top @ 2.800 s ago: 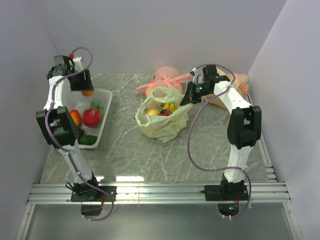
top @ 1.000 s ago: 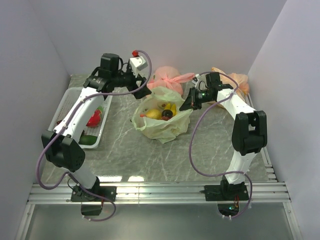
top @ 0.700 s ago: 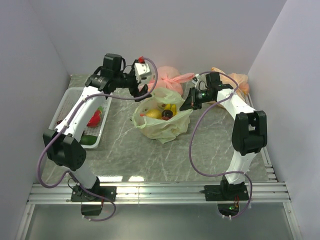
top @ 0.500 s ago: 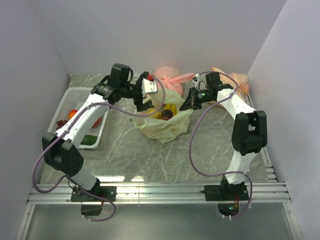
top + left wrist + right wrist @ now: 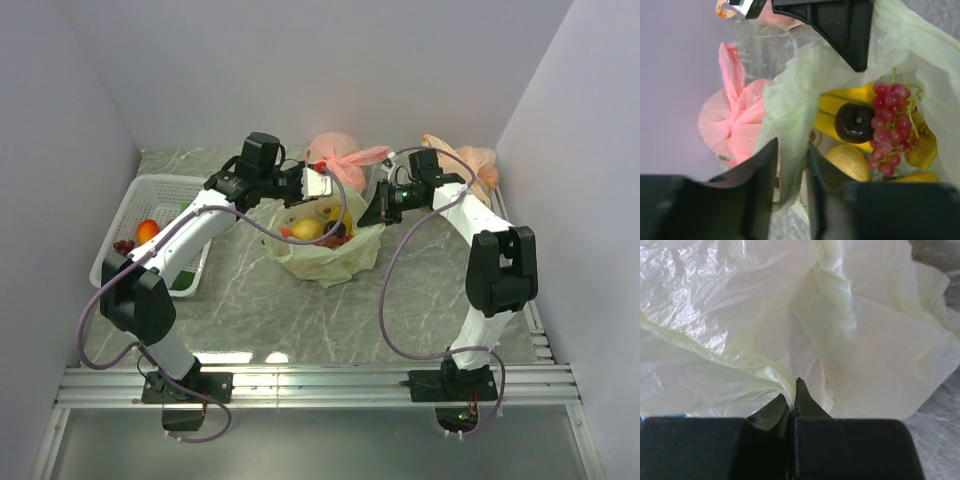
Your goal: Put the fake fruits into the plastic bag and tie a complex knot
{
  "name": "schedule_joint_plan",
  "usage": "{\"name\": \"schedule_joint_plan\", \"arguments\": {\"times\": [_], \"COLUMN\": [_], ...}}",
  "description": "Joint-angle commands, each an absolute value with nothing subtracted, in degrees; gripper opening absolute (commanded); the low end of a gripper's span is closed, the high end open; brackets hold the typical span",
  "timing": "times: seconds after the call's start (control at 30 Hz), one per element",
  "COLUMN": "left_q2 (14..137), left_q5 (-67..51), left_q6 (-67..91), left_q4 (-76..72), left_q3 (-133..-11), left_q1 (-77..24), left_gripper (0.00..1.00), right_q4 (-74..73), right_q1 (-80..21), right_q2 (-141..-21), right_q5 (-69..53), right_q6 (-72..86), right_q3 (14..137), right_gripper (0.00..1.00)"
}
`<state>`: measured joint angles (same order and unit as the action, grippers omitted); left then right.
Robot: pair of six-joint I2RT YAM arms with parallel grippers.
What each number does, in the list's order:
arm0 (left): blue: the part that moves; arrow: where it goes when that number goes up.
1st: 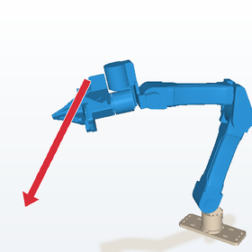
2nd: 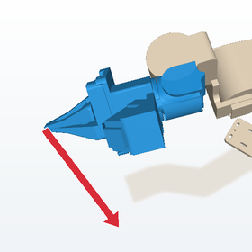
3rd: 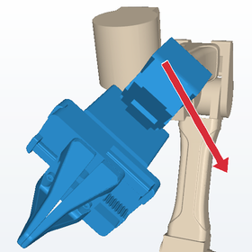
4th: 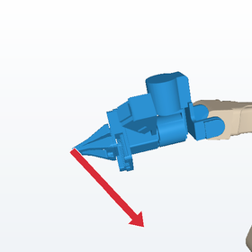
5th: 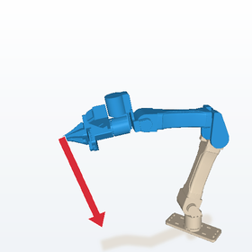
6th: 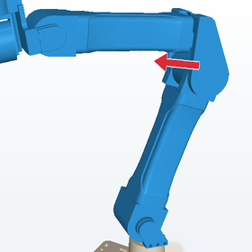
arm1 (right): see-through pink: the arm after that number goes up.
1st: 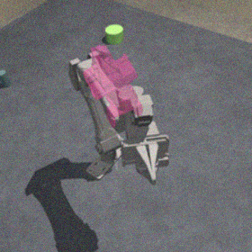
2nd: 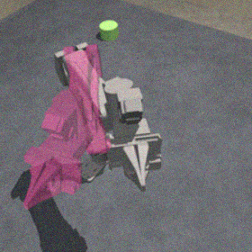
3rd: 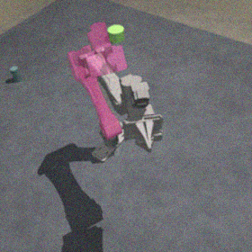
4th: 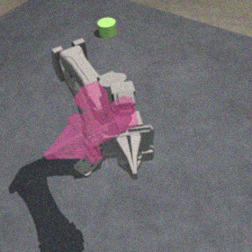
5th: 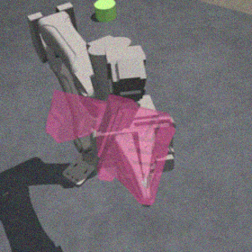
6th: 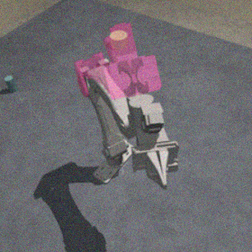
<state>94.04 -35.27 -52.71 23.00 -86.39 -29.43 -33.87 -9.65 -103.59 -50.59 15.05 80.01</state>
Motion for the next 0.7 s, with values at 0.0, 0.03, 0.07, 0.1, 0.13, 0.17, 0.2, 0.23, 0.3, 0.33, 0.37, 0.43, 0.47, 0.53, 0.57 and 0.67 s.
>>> {"name": "schedule_joint_plan", "arguments": {"times": [0.0, 0.03, 0.07, 0.1, 0.13, 0.17, 0.2, 0.23, 0.3, 0.33, 0.37, 0.43, 0.47, 0.53, 0.57, 0.67], "left_q2": [94.13, 94.13, 94.22, 94.13, 94.04, 93.96, 93.78, 93.69, 94.13, 94.48, 94.83, 96.15, 96.41, 97.2, 97.47, 99.14], "left_q5": [-40.25, -41.38, -41.57, -42.01, -42.36, -43.84, -44.55, -45.43, -49.03, -51.13, -53.24, -59.92, -61.77, -66.43, -67.92, -72.5], "left_q6": [-49.92, -50.27, -49.84, -48.79, -46.34, -44.67, -40.47, -38.17, -31.77, -30.08, -28.93, -24.9, -23.39, -19.01, -17.51, -10.83], "left_q4": [21.08, 22.22, 21.89, 21.28, 20.75, 19.26, 18.29, 17.24, 15.65, 15.73, 16.17, 17.05, 16.62, 14.69, 13.72, 8.45], "left_q3": [-90.61, -91.22, -91.23, -91.23, -91.58, -91.93, -92.8, -93.42, -95.87, -96.85, -97.81, -99.83, -99.93, -99.58, -99.41, -99.14], "left_q1": [-29.0, -28.92, -28.92, -29.0, -28.74, -28.57, -28.22, -27.95, -27.34, -26.64, -26.28, -25.32, -25.05, -24.7, -24.61, -24.61], "left_gripper": [0.28, 0.24, 0.14, 0.08, 0.03, 0.0, 0.0, 0.0, 0.0, 0.0, 0.0, 0.0, 0.0, 0.0, 0.0, 0.01], "right_q4": [-31.12, -30.94, -30.94, -30.76, -31.28, -31.72, -32.34, -32.78, -32.7, -32.87, -34.61, -38.38, -38.93, -38.94, -38.24, -35.86], "right_q1": [-11.51, -11.86, -12.21, -12.91, -14.05, -14.85, -15.55, -16.95, -17.84, -17.75, -17.58, -16.44, -13.74, -10.39, -8.81, -5.54], "right_q2": [-98.88, -98.53, -98.26, -97.48, -96.95, -96.51, -95.29, -94.4, -91.69, -90.89, -90.1, -87.55, -86.32, -82.72, -81.66, -78.58], "right_q5": [-50.71, -50.63, -50.45, -50.45, -50.01, -49.49, -47.66, -46.94, -45.45, -45.35, -44.92, -44.13, -43.86, -43.85, -44.21, -46.3], "right_q6": [14.33, 14.24, 13.98, 12.84, 12.05, 10.74, 7.59, 6.25, 3.53, 2.91, 2.2, -2.0, -3.15, -5.18, -5.97, -10.53], "right_q3": [78.14, 77.96, 77.78, 77.44, 77.34, 77.34, 76.91, 76.38, 74.02, 73.48, 73.3, 74.09, 74.35, 76.19, 77.07, 79.98], "right_gripper": [0.0, 0.0, 0.0, 0.0, 0.0, 0.0, 0.0, 0.0, 0.06, 0.14, 0.22, 0.5, 0.61, 0.83, 0.88, 0.91]}}
